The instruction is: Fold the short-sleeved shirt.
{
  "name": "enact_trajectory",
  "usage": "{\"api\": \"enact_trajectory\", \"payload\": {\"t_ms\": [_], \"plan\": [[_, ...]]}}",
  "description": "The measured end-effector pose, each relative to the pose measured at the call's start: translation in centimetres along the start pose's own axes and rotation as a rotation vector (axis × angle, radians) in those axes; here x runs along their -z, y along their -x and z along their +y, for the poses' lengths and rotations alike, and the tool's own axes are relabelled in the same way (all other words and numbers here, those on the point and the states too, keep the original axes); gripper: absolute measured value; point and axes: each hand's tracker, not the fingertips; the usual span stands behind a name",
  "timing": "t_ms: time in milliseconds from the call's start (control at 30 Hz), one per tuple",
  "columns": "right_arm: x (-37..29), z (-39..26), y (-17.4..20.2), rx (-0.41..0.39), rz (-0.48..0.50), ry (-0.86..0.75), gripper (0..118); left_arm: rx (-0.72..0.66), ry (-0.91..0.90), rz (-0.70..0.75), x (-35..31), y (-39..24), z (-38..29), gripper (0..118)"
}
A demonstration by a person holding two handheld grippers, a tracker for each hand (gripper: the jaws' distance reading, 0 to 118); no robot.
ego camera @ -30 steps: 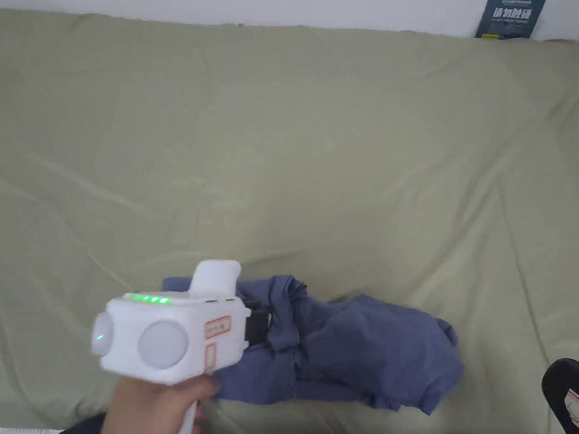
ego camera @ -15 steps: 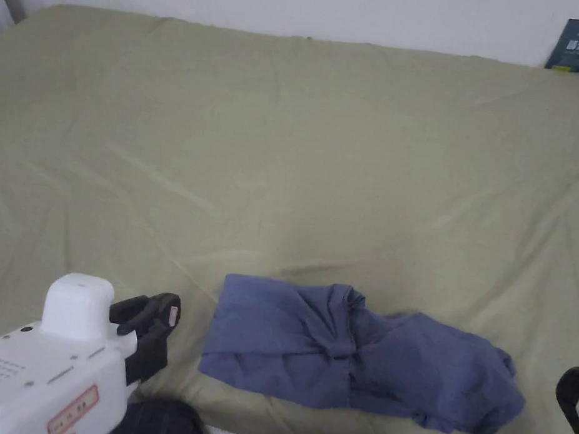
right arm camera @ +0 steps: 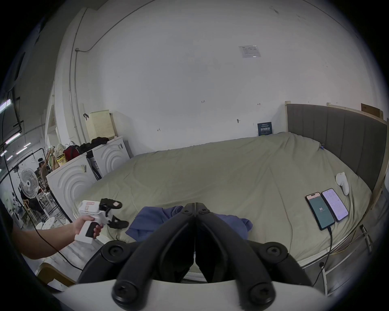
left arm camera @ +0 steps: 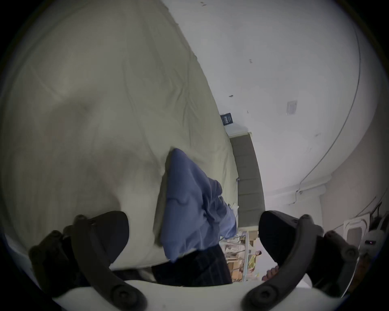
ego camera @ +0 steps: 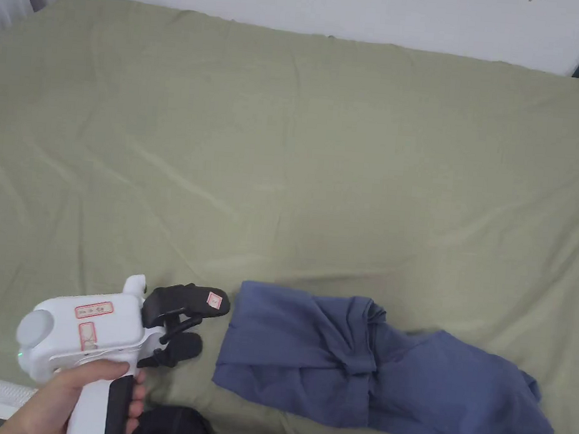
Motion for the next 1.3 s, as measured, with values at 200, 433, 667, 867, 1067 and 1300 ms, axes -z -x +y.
{"api": "enact_trajectory", "payload": {"t_ms": [200, 433, 667, 867, 1067, 1300], "plan": [[0.8, -0.2, 0.3, 0.023, 0.009, 0.042, 0, 0.036, 0.111, -0.11, 7.1, -0.2, -1.1, 35], [0.7, -0.1, 0.5, -0.001, 0.017, 0.049, 0, 0.075, 0.034, 0.136, 5.3, -1.9, -0.5, 8], [1.1, 0.0, 0.4, 0.006, 0.044, 0.034, 0, 0.246, -0.182, 0.293, -3.0, -4.1, 1.7, 8], [1.4, -0.7, 0.8, -0.003, 0.079, 0.035, 0, 0.383, -0.259, 0.509, -5.4, -8.3, 0.7, 9], [1.0, -0.9, 0.6, 0.005, 0.092, 0.022, 0, 0.635, -0.183, 0.47, 3.5, -14.3, -5.3, 8], [-0.9, -1.6, -1.4, 0.038, 0.053, -0.006, 0, 0.767, 0.06, 0.588, 20.7, -12.8, -12.6, 9]]}}
